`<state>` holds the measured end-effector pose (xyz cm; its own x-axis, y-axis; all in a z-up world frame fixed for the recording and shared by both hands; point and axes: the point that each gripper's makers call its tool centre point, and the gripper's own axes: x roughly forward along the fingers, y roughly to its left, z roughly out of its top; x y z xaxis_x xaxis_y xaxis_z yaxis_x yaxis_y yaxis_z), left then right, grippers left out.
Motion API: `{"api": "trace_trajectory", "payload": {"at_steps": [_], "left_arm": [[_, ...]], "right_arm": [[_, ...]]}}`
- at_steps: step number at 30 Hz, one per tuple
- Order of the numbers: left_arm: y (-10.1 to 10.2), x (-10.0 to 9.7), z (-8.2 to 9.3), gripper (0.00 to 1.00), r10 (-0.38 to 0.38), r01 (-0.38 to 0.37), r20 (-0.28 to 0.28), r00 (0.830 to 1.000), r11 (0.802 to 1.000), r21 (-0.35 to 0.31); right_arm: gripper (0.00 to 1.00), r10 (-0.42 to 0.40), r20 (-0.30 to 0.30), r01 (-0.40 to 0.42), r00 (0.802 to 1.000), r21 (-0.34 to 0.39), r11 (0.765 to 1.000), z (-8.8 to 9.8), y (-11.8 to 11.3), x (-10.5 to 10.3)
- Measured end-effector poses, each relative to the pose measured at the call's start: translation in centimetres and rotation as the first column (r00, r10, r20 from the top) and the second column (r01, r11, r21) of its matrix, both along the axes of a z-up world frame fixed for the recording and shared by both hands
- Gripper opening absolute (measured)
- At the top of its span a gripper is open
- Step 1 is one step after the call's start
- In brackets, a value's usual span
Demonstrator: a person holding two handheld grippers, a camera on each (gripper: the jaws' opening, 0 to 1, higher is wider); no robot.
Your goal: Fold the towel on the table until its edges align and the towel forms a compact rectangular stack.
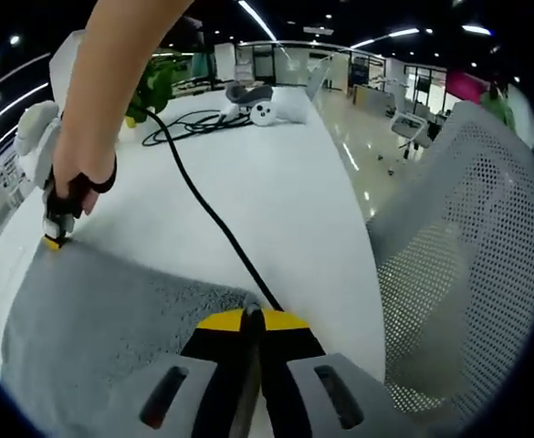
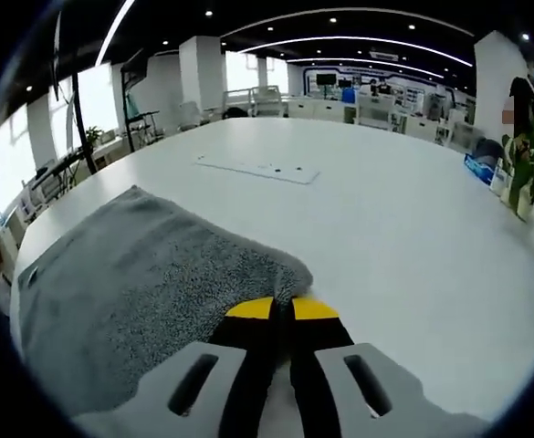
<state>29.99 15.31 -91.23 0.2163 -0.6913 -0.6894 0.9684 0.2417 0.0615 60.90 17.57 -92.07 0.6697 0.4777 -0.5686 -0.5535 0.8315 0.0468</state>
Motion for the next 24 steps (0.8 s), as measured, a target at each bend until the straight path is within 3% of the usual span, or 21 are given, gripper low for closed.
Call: {"api": "trace_trajectory", "payload": {"at_steps": [8,14,19,21,24], "left_arm": [[0.1,0.0,0.1,0.05,0.006,-0.006,-0.004,1.000,1.000,-0.023],[0.3,0.2,0.2,0.05,0.039,-0.040,-0.023,0.999,0.998,-0.048],[0.3,0.4,1.7,0.04,0.042,-0.042,0.001,0.999,0.996,-0.076],[0.5,0.6,2.5,0.04,0.101,-0.103,-0.023,0.995,0.988,-0.116],[0.8,0.7,3.2,0.04,0.126,-0.127,-0.019,0.992,0.983,-0.132]], "right_arm": [[0.03,-0.021,-0.004,0.021,1.000,0.048,0.999,-0.1,0.1,0.1],[0.03,-0.057,-0.080,0.061,0.995,0.047,0.997,0.2,0.4,-0.1],[0.02,-0.068,-0.094,0.075,0.993,0.069,0.995,0.9,0.3,-0.2],[0.02,-0.086,-0.093,0.094,0.992,0.088,0.992,1.7,0.5,-0.1],[0.02,-0.094,-0.091,0.103,0.991,0.108,0.989,2.7,0.7,-0.1]]}}
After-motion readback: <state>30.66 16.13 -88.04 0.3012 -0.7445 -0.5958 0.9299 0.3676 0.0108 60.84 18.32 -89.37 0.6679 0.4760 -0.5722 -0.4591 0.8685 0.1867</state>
